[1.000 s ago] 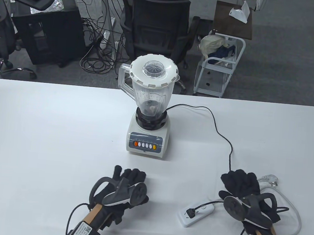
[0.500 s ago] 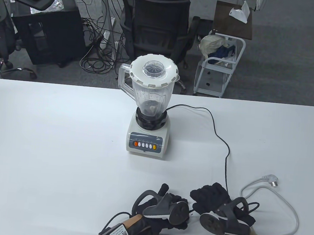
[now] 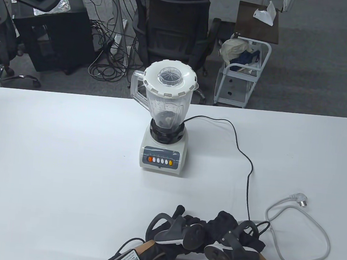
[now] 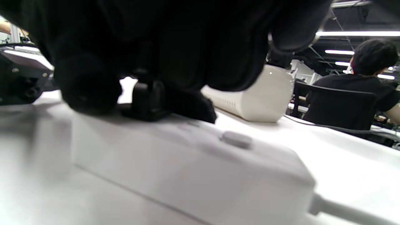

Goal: Unplug the blender

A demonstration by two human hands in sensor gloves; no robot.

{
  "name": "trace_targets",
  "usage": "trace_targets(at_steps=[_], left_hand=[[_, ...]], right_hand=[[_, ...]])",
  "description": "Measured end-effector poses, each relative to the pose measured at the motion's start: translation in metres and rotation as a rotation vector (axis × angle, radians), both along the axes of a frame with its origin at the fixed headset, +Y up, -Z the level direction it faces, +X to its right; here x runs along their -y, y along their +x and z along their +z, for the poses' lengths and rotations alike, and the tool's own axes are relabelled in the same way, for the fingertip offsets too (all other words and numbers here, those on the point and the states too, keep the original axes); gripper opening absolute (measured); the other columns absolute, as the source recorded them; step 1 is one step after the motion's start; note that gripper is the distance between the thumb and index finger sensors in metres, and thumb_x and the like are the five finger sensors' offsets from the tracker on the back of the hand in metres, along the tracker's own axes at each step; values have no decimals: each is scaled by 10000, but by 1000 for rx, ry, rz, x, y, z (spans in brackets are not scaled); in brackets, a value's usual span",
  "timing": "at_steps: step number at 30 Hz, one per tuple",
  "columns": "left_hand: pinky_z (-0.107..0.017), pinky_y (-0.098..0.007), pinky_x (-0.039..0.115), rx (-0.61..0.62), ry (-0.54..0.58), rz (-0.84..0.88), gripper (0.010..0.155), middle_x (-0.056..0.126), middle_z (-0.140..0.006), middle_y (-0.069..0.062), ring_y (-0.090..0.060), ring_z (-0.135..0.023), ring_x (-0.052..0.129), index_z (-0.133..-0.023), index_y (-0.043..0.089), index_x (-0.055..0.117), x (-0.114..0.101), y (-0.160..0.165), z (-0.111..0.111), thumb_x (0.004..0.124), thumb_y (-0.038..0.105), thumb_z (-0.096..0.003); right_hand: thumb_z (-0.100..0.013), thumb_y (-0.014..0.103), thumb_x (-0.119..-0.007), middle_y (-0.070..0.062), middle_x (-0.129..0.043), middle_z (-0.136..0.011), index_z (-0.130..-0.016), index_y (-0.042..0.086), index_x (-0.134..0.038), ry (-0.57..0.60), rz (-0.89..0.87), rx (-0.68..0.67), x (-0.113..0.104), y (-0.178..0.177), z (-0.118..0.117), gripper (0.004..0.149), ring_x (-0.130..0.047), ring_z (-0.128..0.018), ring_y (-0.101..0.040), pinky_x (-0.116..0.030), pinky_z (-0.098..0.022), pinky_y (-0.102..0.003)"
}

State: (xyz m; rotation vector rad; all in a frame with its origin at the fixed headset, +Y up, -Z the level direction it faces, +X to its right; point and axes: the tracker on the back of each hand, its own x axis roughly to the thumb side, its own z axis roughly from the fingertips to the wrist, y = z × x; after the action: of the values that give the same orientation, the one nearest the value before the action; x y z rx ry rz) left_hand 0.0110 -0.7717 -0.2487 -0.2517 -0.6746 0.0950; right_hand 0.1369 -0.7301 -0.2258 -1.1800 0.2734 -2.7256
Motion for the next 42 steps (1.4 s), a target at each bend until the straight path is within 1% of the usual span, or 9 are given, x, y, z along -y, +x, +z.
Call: trace_targets(at_steps=[6,8,12,16,21,31,36,39,42], left_hand=[[-786,-584,363,-1,-4,-11,803,704,-1106,-56,-302,-1022,734,-1094,169,566,0,2,0,593,633,-440],[-788,-585,358,1,-15,-23,802,700,-1109,-49,-296,-1028,726,-1096,175,560,0,2,0,591,636,-440],[-786,-588,358,3,-24,-22,802,694,-1113,-45,-297,-1033,719,-1096,181,558,0,2,0,592,639,-438],[-787,-591,354,1,-28,-39,803,689,-1117,-41,-294,-1038,714,-1100,181,553,0,3,0,587,639,-441],[-789,-591,339,4,-27,-59,798,671,-1130,-39,-298,-1051,697,-1109,186,530,0,4,1,568,635,-451],[-796,-565,292,3,-73,-77,780,567,-1179,-37,-309,-1108,583,-1138,213,463,4,6,-1,518,617,-473],[-797,-585,302,-3,-88,-100,779,562,-1183,-39,-314,-1111,577,-1138,215,464,2,8,-1,523,617,-473],[-795,-587,303,-7,-91,-108,774,555,-1185,-41,-314,-1114,570,-1141,213,457,2,8,-1,515,609,-478],[-796,-588,302,-9,-91,-107,774,553,-1185,-36,-308,-1115,570,-1140,215,457,2,8,-2,513,612,-477]], right_hand=[[-419,422,-675,100,-953,-577,-752,210,-802,-124,-79,43,-1,16,-13,415,-979,-577,-191,-731,-628,-489],[-420,408,-686,80,-954,-576,-751,192,-806,-84,-52,27,-3,10,-6,413,-972,-580,-211,-715,-635,-502],[-415,433,-666,127,-952,-577,-746,233,-799,129,113,-37,-7,-2,8,409,-987,-582,-162,-744,-634,-472],[-418,408,-679,97,-955,-586,-753,212,-805,53,60,-11,-7,1,8,408,-976,-592,-195,-719,-643,-490],[-417,407,-674,108,-955,-586,-751,222,-806,122,121,-38,-9,-1,12,404,-979,-591,-184,-727,-641,-483],[-429,375,-659,82,-951,-587,-751,211,-808,23,103,-16,-9,4,-1,390,-965,-595,-213,-706,-642,-501],[-411,422,-652,155,-954,-586,-748,266,-800,284,291,-106,-10,-1,15,400,-991,-595,-135,-749,-645,-449],[-411,399,-659,126,-954,-585,-745,247,-804,155,177,-66,-14,5,4,394,-980,-597,-167,-731,-647,-468],[-419,381,-650,106,-945,-579,-742,236,-798,177,-1,-10,-52,22,1,384,-968,-595,-186,-715,-652,-485]])
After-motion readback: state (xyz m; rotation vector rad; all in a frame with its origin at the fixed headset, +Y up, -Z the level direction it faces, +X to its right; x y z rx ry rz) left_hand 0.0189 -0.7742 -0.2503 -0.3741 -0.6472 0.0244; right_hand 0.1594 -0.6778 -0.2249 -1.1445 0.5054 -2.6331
